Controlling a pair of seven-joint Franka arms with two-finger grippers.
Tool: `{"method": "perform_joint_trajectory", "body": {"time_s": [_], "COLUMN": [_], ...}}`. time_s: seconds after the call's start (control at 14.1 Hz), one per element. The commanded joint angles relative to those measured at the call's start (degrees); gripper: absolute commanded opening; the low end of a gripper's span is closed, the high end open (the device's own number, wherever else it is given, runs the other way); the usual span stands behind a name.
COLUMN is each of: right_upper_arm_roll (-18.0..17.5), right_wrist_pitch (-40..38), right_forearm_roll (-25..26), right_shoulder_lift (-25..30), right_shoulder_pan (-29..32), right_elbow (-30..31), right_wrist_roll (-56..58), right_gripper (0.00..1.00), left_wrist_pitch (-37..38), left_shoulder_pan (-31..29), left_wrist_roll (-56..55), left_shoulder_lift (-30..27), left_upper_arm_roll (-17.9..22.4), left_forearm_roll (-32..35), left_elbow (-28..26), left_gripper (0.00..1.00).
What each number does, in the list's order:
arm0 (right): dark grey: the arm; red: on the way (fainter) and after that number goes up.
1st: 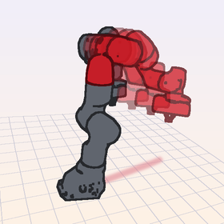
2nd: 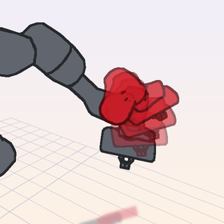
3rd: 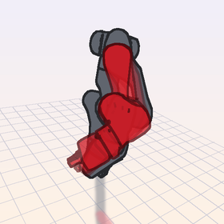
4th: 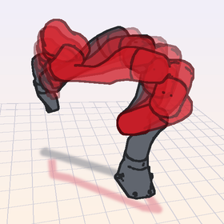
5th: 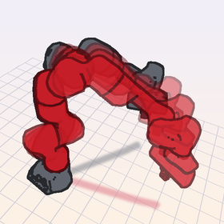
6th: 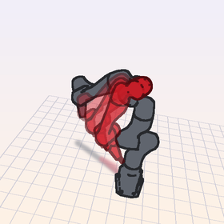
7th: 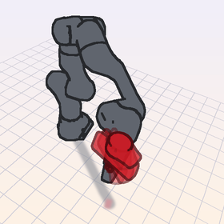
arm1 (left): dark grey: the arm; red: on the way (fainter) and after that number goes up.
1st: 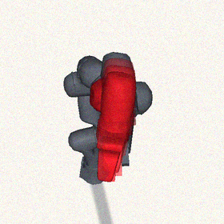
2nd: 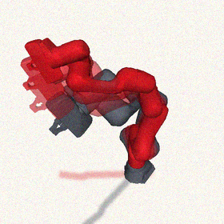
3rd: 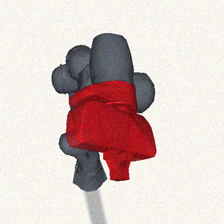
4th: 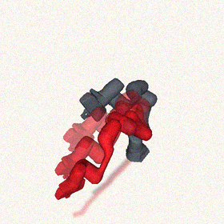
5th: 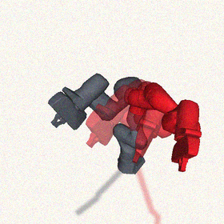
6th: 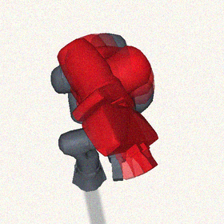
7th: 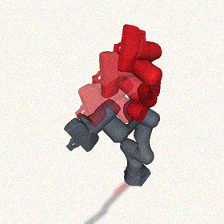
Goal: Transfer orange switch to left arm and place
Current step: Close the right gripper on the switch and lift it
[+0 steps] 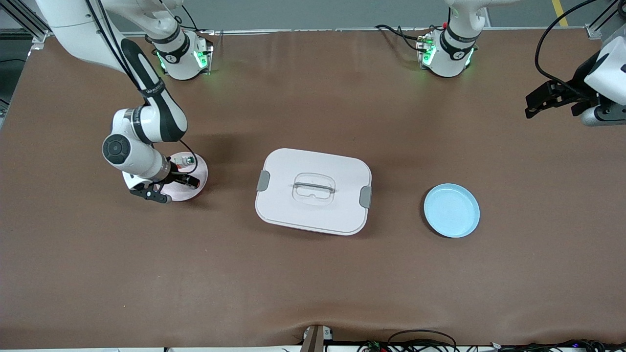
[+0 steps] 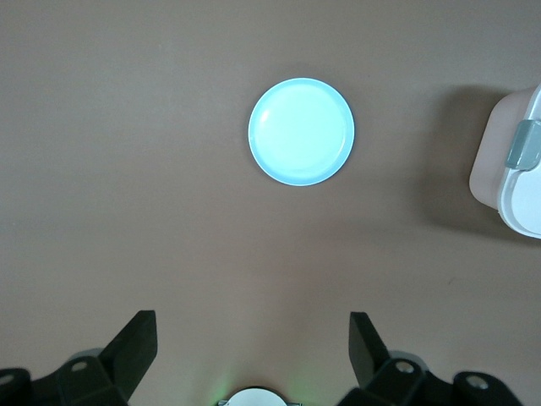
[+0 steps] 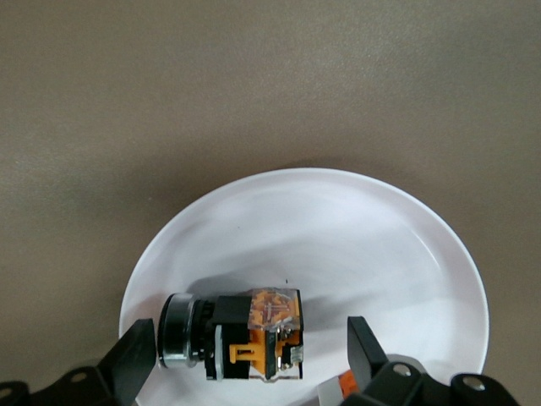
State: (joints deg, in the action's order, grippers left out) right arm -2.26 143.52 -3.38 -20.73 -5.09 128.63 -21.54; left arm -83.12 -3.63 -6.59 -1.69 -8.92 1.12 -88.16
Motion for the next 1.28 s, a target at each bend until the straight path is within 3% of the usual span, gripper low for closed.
{"method": "perform_joint_trajectory", "body": {"time_s": [0.0, 0.78, 0.85, 0.92, 1.14, 1.21], "right_upper_arm_roll": [-0.6, -0.6, -0.6, -0.6, -0.6, -0.6], "right_wrist_pitch": [1.1, 1.1, 1.1, 1.1, 0.8, 0.4], "right_forearm_roll": [-0.5, -0.5, -0.5, -0.5, -0.5, -0.6], "right_shoulder_lift": [-0.7, -1.4, -1.4, -1.4, -1.3, -1.2], "right_shoulder_pan": [0.4, 0.0, -0.1, -0.1, 0.0, 0.0], "right_elbow": [0.1, 0.2, 0.1, 0.1, 0.1, 0.0], "right_wrist_roll": [-0.9, -0.9, -0.9, -0.9, -0.9, -1.6], "right_gripper": [1.00, 0.97, 0.87, 0.70, 0.00, 0.00], "left_wrist_pitch": [1.1, 1.1, 1.1, 1.1, 1.0, 1.1], "left_shoulder_pan": [-0.1, -0.1, -0.1, 0.0, -0.1, -0.1], "left_wrist_roll": [0.3, 0.3, 0.3, 0.3, 0.3, 0.3], "left_shoulder_lift": [0.5, 0.5, 0.5, 0.5, 0.5, 0.5], "left_upper_arm_roll": [-0.2, -0.2, -0.2, -0.2, -0.2, -0.2], "left_forearm_roll": [-0.2, -0.2, -0.2, -0.2, -0.2, -0.2], "left_elbow": [1.1, 0.7, 0.7, 0.8, 0.8, 0.8], "left_gripper": [1.00, 1.00, 1.00, 1.00, 1.00, 1.00]}}
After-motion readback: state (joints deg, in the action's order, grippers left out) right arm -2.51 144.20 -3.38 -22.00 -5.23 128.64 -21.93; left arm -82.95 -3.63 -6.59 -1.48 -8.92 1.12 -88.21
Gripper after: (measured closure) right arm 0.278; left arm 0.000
